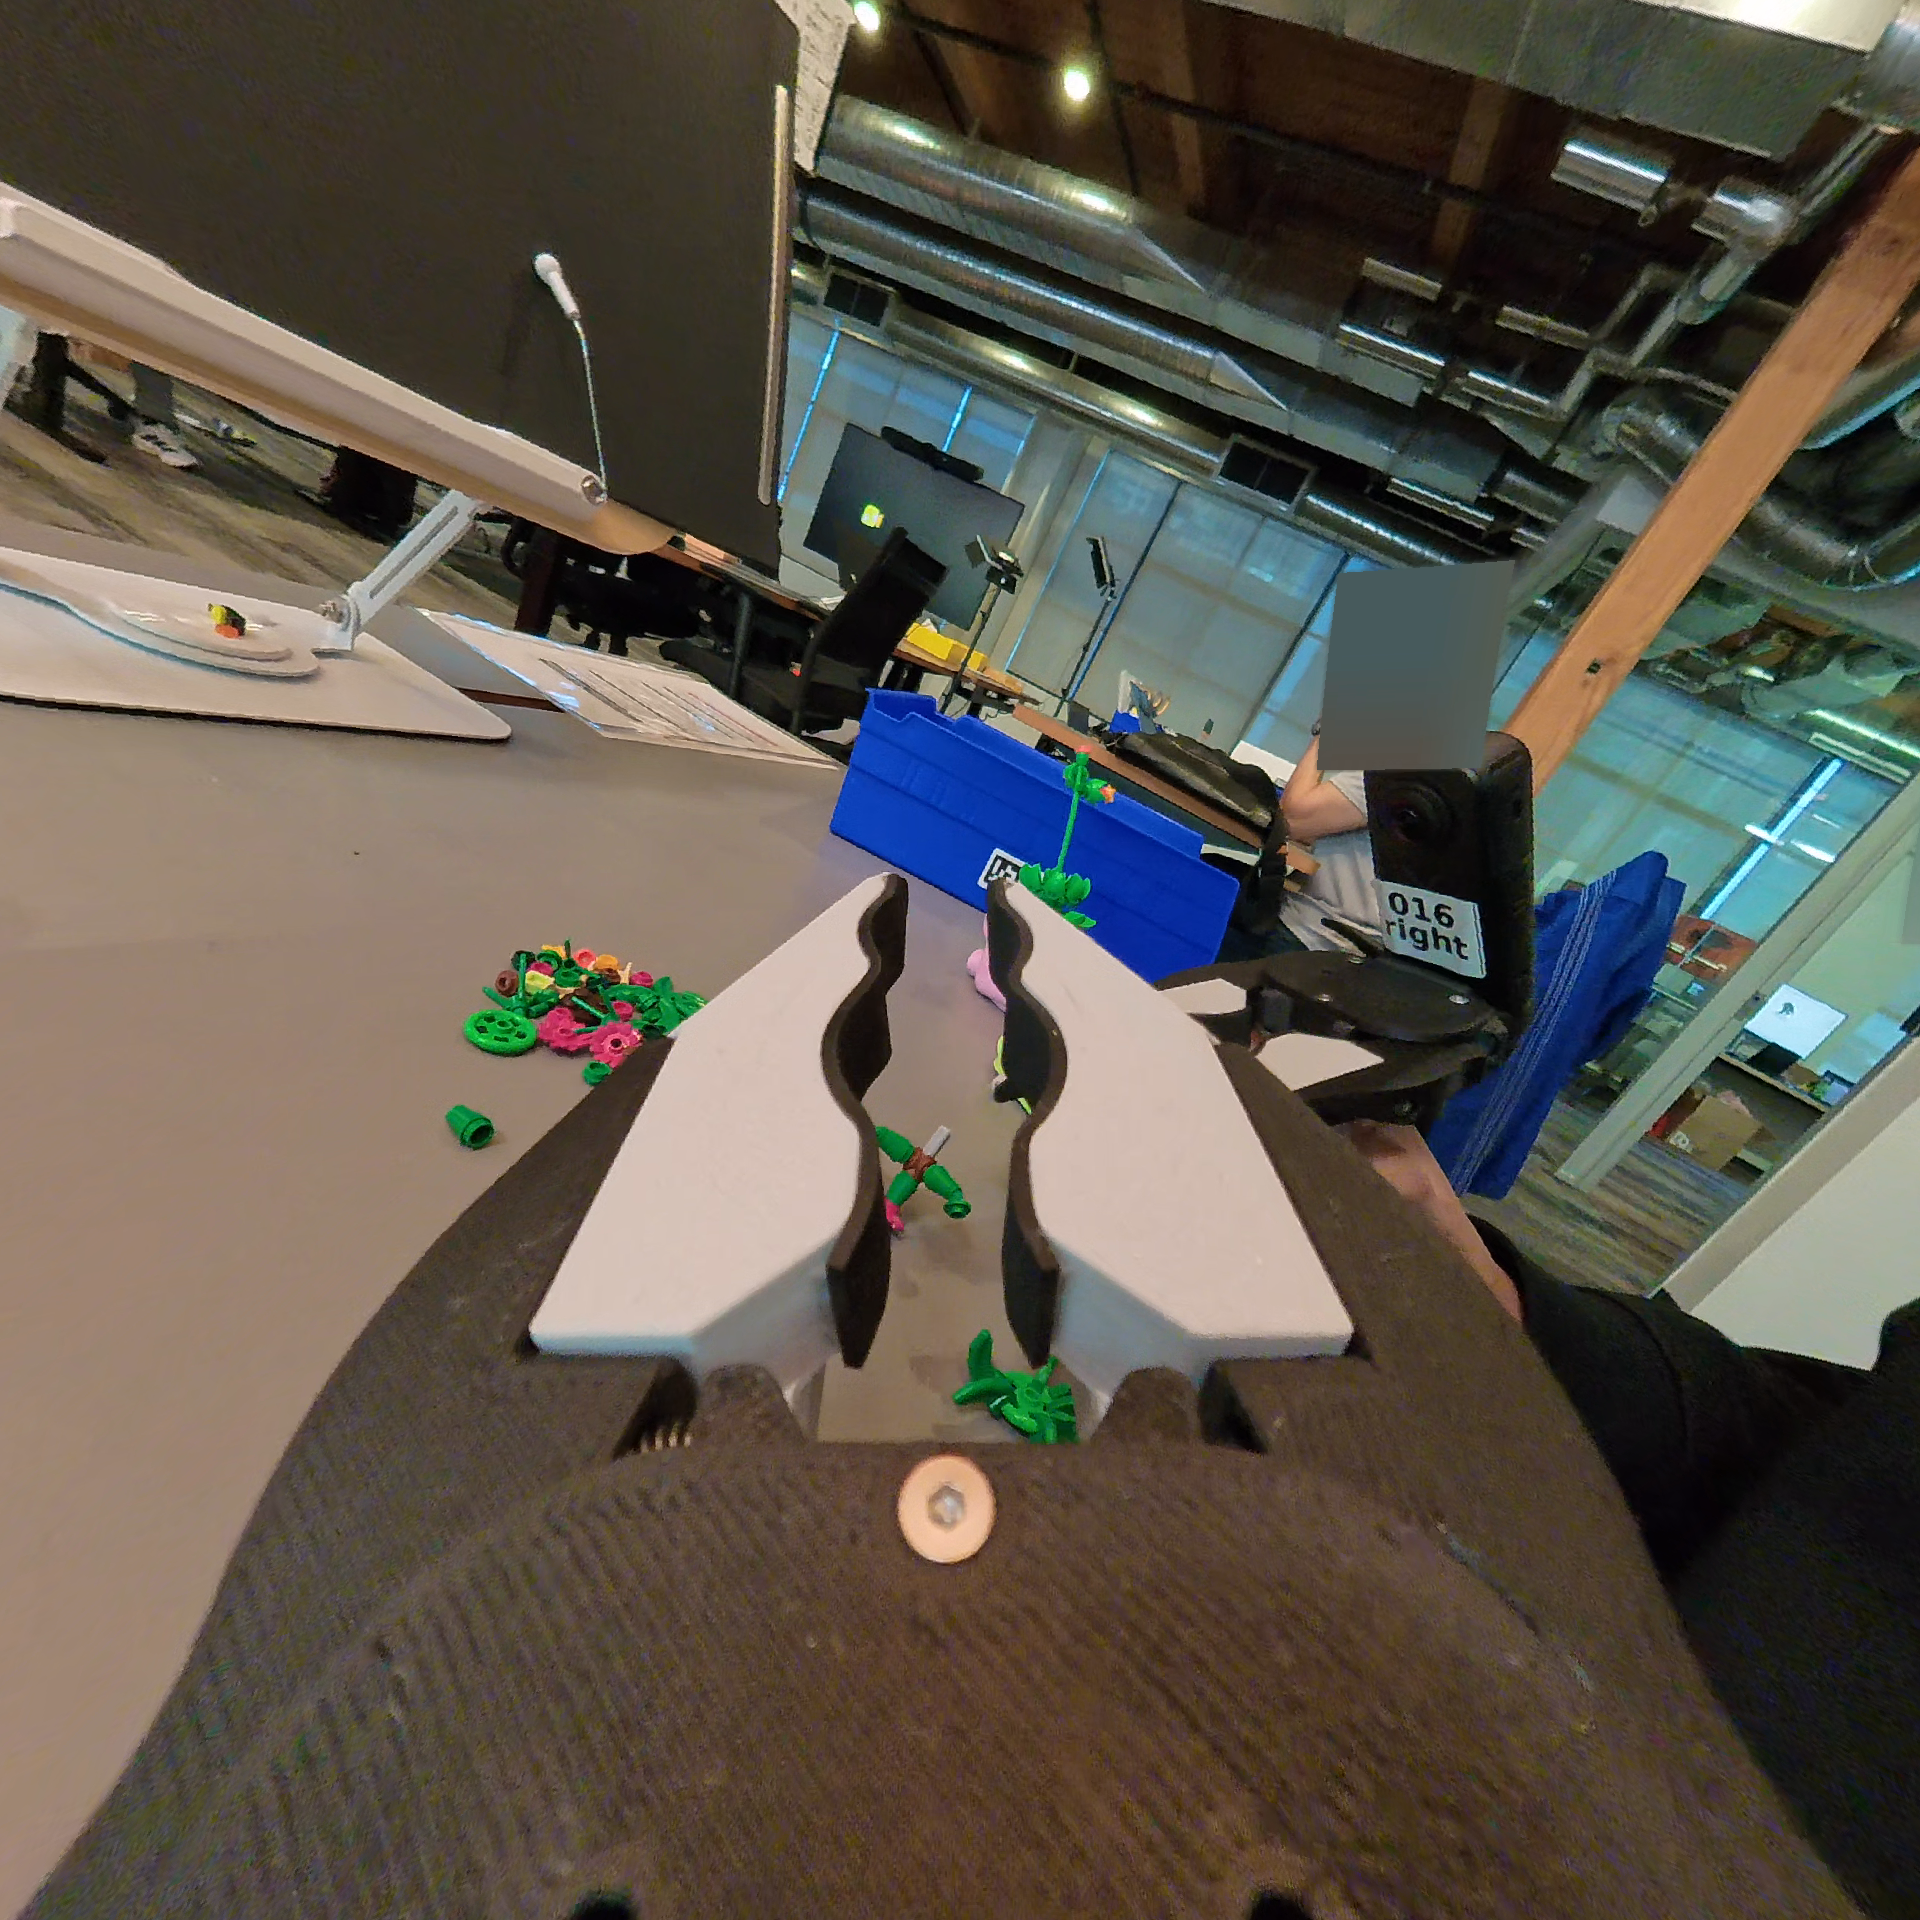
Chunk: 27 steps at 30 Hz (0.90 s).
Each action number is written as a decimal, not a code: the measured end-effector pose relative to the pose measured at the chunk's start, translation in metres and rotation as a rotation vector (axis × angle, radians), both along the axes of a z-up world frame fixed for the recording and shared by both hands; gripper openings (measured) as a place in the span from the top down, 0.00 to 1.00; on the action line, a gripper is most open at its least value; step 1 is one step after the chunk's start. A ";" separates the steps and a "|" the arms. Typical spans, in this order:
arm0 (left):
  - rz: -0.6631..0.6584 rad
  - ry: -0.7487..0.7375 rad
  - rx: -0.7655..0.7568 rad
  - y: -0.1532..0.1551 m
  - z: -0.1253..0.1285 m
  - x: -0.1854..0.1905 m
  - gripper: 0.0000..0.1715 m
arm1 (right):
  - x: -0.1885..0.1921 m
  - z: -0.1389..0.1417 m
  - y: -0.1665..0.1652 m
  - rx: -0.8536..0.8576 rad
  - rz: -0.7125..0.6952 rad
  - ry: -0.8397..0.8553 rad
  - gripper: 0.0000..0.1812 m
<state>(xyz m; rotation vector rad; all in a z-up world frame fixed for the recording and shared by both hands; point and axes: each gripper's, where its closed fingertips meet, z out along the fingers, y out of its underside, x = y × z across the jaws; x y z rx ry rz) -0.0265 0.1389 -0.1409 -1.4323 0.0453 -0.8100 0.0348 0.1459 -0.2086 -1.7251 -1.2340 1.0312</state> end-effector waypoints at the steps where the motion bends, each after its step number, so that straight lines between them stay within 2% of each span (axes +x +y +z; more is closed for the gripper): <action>1: 0.000 0.010 0.005 0.000 0.000 0.001 0.94 | 0.000 0.001 -0.002 -0.001 0.011 0.009 0.85; 4: 0.014 0.077 0.036 -0.005 0.002 0.007 0.94 | 0.002 0.006 -0.010 0.002 0.057 0.036 0.85; 7: 0.030 0.220 0.032 -0.016 -0.002 0.020 0.95 | 0.012 -0.001 -0.025 -0.008 0.117 -0.009 0.85; 10: -0.020 0.407 -0.075 -0.030 -0.023 0.038 0.96 | 0.022 -0.008 -0.037 -0.002 0.143 -0.057 0.88; 12: 0.000 0.459 -0.121 -0.039 -0.031 0.038 0.98 | 0.023 -0.011 -0.040 0.010 0.147 -0.075 0.91; 14: -0.015 0.451 -0.238 -0.046 -0.045 0.038 0.99 | 0.021 -0.017 -0.041 0.007 0.157 -0.114 0.91; 17: -0.145 0.388 -0.473 -0.057 -0.076 0.048 0.92 | 0.017 -0.026 -0.042 0.009 0.175 -0.175 0.93; 24: -0.188 0.332 -0.635 -0.056 -0.097 0.050 0.91 | 0.008 -0.047 -0.041 0.004 0.233 -0.306 0.92; 27: -0.256 0.280 -0.737 -0.060 -0.110 0.055 0.91 | 0.007 -0.048 -0.044 0.009 0.252 -0.312 0.92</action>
